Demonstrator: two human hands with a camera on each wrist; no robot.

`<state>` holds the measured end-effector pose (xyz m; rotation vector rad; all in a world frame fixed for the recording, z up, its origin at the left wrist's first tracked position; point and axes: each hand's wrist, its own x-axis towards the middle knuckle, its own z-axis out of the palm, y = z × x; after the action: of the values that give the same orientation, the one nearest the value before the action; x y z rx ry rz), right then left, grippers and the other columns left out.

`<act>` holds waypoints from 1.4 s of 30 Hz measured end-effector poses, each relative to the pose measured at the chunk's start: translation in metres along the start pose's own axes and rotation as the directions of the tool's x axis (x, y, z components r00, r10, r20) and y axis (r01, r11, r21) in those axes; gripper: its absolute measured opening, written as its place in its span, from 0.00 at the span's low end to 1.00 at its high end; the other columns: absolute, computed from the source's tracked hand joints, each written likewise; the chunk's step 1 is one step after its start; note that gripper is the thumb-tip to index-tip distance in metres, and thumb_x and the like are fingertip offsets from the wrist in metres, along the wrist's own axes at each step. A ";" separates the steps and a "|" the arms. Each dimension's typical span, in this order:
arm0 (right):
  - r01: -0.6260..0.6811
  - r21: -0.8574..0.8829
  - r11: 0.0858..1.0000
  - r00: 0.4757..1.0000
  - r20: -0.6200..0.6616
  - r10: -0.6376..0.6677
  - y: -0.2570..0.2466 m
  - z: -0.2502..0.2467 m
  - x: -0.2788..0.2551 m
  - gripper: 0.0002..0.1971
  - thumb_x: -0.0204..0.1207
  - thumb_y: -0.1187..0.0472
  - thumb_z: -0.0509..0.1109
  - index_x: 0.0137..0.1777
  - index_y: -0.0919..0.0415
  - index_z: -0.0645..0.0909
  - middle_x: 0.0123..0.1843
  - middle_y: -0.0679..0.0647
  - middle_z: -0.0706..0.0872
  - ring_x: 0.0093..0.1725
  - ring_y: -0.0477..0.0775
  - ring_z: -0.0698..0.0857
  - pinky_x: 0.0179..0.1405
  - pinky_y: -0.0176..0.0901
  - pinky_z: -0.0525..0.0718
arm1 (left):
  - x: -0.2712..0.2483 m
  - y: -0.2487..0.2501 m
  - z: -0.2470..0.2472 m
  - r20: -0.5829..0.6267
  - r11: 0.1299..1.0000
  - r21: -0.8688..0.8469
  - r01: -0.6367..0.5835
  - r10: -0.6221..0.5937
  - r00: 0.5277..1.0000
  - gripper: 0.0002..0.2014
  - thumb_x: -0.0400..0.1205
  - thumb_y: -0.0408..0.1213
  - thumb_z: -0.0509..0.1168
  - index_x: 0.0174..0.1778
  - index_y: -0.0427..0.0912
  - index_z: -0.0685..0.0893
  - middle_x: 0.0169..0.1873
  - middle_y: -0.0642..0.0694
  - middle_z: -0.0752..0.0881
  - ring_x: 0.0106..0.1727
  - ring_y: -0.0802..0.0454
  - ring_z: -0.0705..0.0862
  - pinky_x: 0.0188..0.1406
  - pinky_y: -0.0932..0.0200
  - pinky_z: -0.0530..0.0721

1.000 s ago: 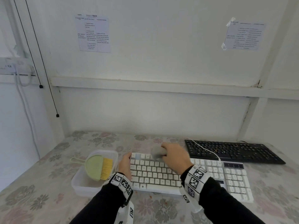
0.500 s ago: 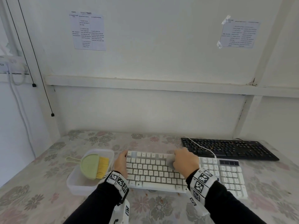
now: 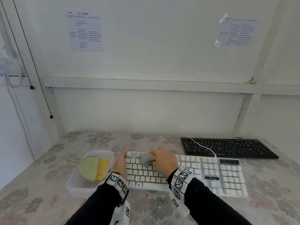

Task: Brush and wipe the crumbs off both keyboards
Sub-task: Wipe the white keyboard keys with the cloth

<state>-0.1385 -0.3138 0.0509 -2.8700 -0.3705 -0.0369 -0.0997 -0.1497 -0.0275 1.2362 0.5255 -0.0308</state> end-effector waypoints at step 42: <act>0.052 0.264 0.963 0.971 -0.238 0.013 0.033 -0.033 -0.001 0.15 0.75 0.61 0.67 0.62 0.55 0.78 0.55 0.51 0.80 0.53 0.51 0.80 0.52 0.41 0.78 | -0.004 -0.003 -0.004 0.108 0.999 0.034 -0.040 0.036 0.993 0.19 0.78 0.51 0.60 0.32 0.42 0.85 0.32 0.35 0.86 0.32 0.40 0.86 0.36 0.49 0.85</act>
<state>-0.1314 -0.3527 0.0747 -2.5558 -0.3274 -0.3074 -0.1055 -0.1479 -0.0299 1.2715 0.4092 -0.0749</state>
